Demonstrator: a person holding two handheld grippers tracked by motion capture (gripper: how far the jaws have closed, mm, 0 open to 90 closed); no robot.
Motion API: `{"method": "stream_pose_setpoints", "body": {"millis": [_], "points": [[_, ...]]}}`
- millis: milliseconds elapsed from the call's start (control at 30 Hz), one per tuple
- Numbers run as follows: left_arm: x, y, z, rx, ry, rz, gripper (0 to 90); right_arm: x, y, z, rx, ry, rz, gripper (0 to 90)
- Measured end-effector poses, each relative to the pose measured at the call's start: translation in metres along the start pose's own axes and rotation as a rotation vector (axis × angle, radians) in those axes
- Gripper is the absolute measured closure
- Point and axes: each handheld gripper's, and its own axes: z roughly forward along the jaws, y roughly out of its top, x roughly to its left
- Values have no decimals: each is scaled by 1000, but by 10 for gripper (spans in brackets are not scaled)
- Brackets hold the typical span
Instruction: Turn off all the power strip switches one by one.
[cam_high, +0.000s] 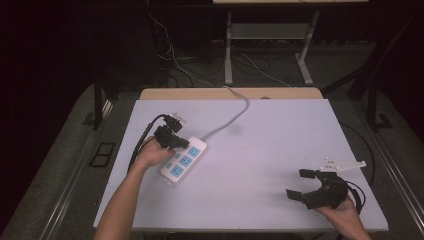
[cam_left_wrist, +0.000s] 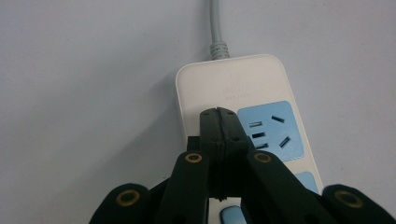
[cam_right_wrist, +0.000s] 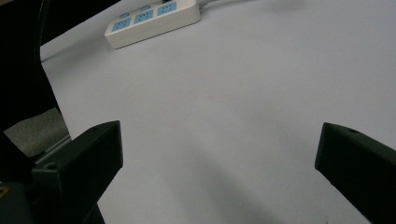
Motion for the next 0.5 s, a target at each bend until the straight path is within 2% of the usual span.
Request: {"method": "stream_pose_setpoints", "body": {"millis": [67,100,133,267,500], "points": [[0,0,-1,-9,-1,-4,893,0,0,0,-1,0,0,8],[0,1,-3,-29,-8,-14,894,0,0,0,-2,0,0,8],[0,1,-2,-10,7,1,892,0,0,0,-1,0,0,8],[-1,3,-3,-2,16,13,892,0,0,0,-2,-1,1,8],[-2,3,-10,-36,19,4,891,-1,0,-1,-7,-3,7,8]]}}
